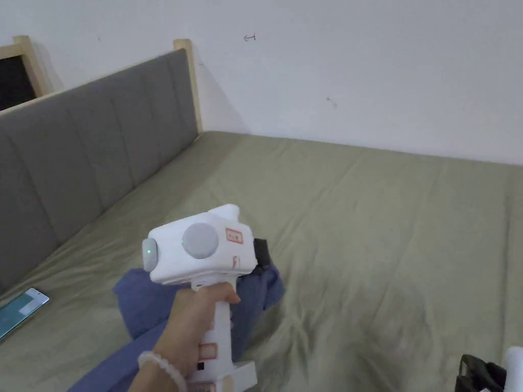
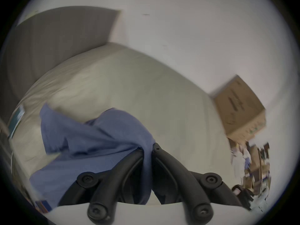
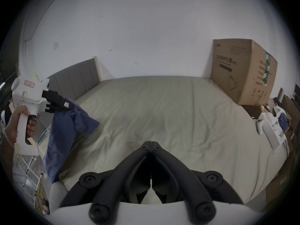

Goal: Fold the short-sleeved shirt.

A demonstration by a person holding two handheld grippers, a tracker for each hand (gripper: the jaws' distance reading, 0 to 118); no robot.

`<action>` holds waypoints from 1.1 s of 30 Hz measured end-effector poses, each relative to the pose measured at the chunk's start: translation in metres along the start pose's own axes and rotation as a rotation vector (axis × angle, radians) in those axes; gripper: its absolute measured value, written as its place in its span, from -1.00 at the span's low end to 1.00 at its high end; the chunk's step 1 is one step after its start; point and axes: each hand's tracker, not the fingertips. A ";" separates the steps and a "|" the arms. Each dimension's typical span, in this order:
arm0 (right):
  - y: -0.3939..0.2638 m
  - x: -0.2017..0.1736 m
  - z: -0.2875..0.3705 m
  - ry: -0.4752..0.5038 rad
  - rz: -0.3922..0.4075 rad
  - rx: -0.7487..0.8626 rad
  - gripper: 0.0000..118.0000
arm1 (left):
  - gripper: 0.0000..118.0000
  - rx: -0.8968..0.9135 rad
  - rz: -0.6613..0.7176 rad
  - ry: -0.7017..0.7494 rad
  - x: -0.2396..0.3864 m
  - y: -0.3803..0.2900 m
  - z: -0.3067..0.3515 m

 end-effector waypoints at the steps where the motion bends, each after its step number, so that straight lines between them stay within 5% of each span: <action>1: 0.002 0.009 0.005 -0.018 -0.010 0.013 -1.00 | -0.99 -0.003 -0.033 -0.035 0.026 0.000 -0.004; 9: 0.011 0.095 0.057 -0.249 -0.153 0.120 -1.00 | -0.99 -0.184 -0.314 -0.582 0.231 -0.073 -0.026; 18: -0.028 0.162 0.085 -0.403 -0.304 0.054 -1.00 | -0.95 -0.567 -0.534 -0.211 0.249 -0.239 -0.164; 19: -0.033 0.166 0.086 -0.407 -0.316 0.047 -1.00 | -0.73 -0.610 -0.557 -0.196 0.239 -0.253 -0.173; 21: -0.039 0.172 0.085 -0.420 -0.330 0.018 -1.00 | 0.02 -0.634 -0.566 -0.190 0.222 -0.271 -0.180; 24: -0.044 0.176 0.078 -0.429 -0.346 -0.005 -1.00 | 0.28 -0.588 -0.461 -0.280 0.212 -0.258 -0.165; 26: -0.042 0.174 0.074 -0.419 -0.354 -0.013 -1.00 | 0.66 -0.613 -0.420 -0.288 0.214 -0.236 -0.155; 30: -0.034 0.157 0.065 -0.372 -0.281 -0.011 -1.00 | 0.76 -0.531 -0.353 -0.418 0.191 -0.186 -0.118; 33: -0.030 0.138 0.055 -0.336 -0.221 -0.020 -1.00 | 0.62 -0.453 -0.366 -0.326 0.157 -0.158 -0.093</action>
